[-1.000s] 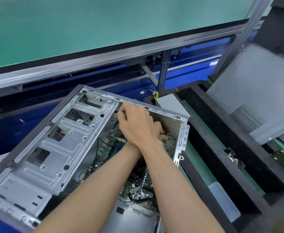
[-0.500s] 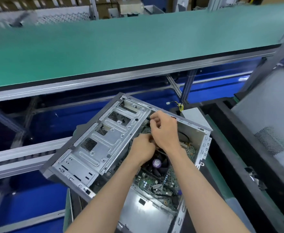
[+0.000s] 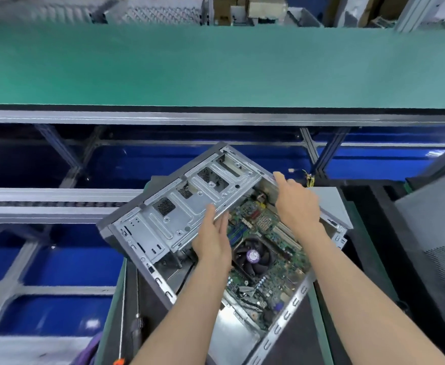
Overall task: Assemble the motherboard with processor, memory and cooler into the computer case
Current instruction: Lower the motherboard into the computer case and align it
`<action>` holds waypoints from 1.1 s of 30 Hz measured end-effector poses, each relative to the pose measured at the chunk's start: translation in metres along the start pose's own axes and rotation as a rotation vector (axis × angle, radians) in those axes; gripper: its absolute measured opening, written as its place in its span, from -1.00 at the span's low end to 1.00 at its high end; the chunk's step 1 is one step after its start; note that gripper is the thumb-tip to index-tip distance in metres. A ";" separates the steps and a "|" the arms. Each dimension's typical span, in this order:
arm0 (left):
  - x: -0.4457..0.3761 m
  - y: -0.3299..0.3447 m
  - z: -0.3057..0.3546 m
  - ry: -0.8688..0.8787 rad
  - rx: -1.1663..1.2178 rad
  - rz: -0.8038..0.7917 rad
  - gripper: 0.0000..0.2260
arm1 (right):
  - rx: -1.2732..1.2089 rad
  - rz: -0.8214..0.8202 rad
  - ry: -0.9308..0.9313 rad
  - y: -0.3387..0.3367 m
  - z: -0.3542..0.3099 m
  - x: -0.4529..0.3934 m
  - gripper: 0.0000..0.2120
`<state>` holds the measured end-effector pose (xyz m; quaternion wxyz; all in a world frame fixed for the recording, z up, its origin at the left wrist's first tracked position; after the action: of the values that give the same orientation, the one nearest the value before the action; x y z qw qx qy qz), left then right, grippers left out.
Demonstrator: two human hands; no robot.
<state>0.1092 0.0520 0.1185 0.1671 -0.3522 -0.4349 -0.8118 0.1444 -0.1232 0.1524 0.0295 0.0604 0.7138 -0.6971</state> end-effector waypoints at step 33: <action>-0.050 0.038 0.044 -0.150 -0.435 -0.214 -0.85 | 0.105 -0.049 0.304 -0.011 0.000 0.060 -0.93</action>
<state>0.1845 0.0653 0.1213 -0.0324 -0.3911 -0.2960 -0.8708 0.0834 -0.1203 0.1559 -0.0992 0.1491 0.6739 -0.7167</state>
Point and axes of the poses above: each hand's wrist, its own x-axis away from the middle knuckle, its own y-axis out of the palm, z = x × y, the point moved 2 cm from there along -x, towards the middle knuckle, and after that the axes turned 8 degrees about -y, right-handed, at the moved point
